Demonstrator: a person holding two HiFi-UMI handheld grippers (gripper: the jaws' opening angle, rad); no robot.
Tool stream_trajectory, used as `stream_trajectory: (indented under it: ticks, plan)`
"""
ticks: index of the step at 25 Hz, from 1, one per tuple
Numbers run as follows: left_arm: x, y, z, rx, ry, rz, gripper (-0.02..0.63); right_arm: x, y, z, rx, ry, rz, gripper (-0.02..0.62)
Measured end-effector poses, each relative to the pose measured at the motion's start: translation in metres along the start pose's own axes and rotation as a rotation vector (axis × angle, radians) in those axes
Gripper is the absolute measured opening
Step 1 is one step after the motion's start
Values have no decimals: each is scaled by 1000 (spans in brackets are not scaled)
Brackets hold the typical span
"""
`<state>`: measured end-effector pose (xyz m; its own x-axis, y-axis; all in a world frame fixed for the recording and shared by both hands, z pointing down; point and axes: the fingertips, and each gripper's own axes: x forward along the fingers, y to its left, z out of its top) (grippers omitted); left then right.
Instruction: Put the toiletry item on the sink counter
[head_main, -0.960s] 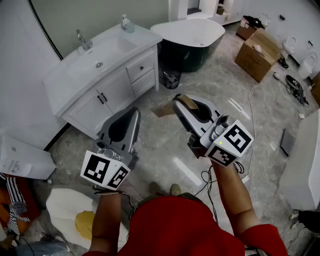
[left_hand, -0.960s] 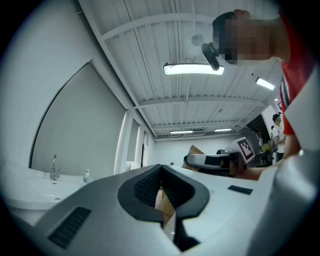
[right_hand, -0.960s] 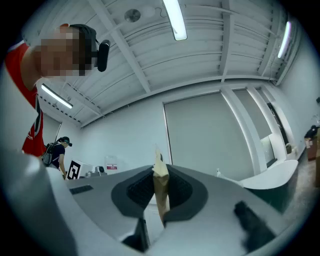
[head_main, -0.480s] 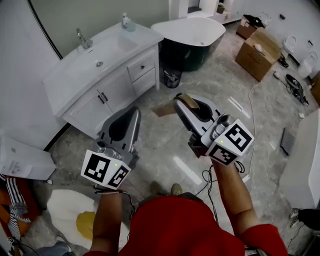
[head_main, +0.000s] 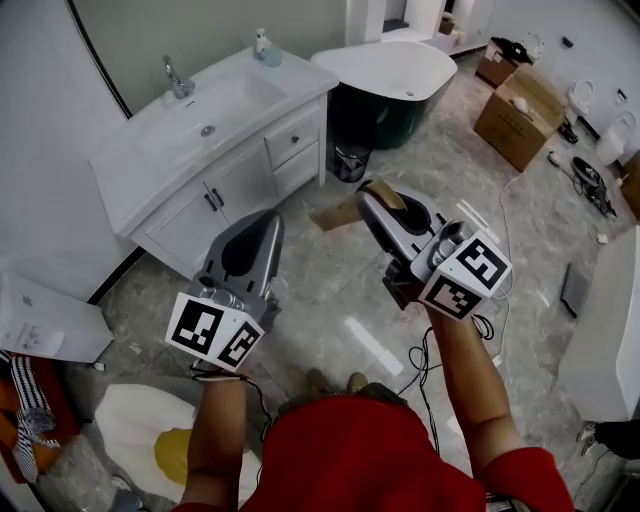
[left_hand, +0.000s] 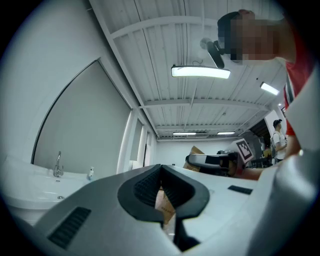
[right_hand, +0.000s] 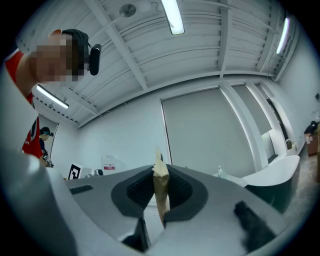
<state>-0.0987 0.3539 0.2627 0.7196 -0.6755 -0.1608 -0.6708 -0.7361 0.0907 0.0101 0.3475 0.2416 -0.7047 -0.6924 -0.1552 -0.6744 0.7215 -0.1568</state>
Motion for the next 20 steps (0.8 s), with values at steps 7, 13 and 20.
stream_trajectory:
  ticks: [7, 13, 20]
  plan:
    - [1, 34, -2, -9, -8, -16, 18, 25, -10, -7, -11, 8, -38, 55]
    - [17, 54, -8, -21, -3, -18, 18, 44, -27, -14, -3, 18, -43, 54]
    - [60, 86, -14, 1, 5, -1, 18, 76, -70, -17, 10, 7, -5, 55]
